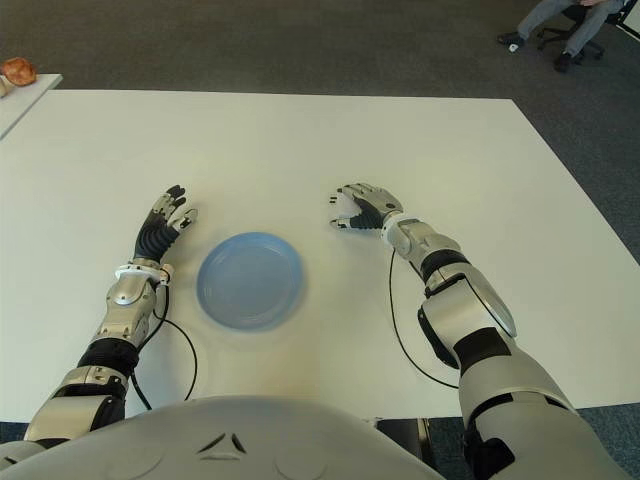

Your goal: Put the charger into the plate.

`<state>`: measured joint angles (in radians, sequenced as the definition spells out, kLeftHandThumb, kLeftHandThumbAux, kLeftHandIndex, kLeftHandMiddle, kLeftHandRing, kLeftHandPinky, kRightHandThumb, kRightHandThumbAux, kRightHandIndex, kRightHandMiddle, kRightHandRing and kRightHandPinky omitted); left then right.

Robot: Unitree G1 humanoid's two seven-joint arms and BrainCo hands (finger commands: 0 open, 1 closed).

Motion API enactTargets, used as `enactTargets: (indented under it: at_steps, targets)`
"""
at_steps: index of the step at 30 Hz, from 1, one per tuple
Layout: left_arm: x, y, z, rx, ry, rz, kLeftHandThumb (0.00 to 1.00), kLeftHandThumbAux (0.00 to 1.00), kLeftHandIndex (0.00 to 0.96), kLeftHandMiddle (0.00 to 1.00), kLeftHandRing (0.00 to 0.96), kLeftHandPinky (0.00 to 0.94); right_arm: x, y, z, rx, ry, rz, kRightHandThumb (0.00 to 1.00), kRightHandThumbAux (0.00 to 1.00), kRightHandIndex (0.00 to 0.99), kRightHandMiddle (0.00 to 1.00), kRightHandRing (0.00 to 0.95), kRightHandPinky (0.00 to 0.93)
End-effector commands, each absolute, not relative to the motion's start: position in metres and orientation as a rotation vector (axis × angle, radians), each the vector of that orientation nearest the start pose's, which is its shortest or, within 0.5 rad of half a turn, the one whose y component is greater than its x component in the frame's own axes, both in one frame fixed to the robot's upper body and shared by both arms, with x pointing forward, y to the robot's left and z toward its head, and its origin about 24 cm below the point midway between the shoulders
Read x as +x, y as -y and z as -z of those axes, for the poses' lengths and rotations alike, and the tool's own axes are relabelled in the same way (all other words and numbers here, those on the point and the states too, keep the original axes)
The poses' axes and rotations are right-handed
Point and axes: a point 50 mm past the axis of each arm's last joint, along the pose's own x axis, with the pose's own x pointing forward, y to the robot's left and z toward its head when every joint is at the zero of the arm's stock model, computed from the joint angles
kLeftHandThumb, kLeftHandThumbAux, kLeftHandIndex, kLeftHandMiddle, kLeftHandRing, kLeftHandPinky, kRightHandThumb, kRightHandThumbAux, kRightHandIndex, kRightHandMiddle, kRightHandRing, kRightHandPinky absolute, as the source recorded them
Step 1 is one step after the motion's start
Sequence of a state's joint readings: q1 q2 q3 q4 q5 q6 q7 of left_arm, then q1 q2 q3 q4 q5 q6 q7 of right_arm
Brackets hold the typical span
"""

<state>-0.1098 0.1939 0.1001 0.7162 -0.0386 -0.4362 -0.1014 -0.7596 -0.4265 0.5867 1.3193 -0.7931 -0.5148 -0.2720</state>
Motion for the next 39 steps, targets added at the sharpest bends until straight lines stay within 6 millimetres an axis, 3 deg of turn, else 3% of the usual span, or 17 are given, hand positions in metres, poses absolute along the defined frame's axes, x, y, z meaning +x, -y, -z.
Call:
enactTargets:
  at_steps: [1, 22, 39]
  targets:
    - [0.206, -0.220, 0.080, 0.121, -0.429, -0.023, 0.000, 0.596, 0.026, 0.079, 0.069, 0.063, 0.331, 0.204, -0.001, -1.455, -0.037, -0.539, 0.339, 0.310, 0.000, 0.000, 0.000, 0.047]
    - [0.206, -0.221, 0.078, 0.142, -0.415, -0.015, 0.000, 0.562, 0.025, 0.089, 0.075, 0.067, 0.328, 0.222, -0.004, -1.503, -0.078, -0.558, 0.312, 0.288, 0.000, 0.000, 0.000, 0.045]
    - [0.205, -0.225, 0.078, 0.150, -0.419, -0.017, 0.000, 0.559, 0.029, 0.092, 0.079, 0.077, 0.321, 0.237, -0.004, -1.516, -0.077, -0.589, 0.367, 0.274, 0.000, 0.000, 0.000, 0.057]
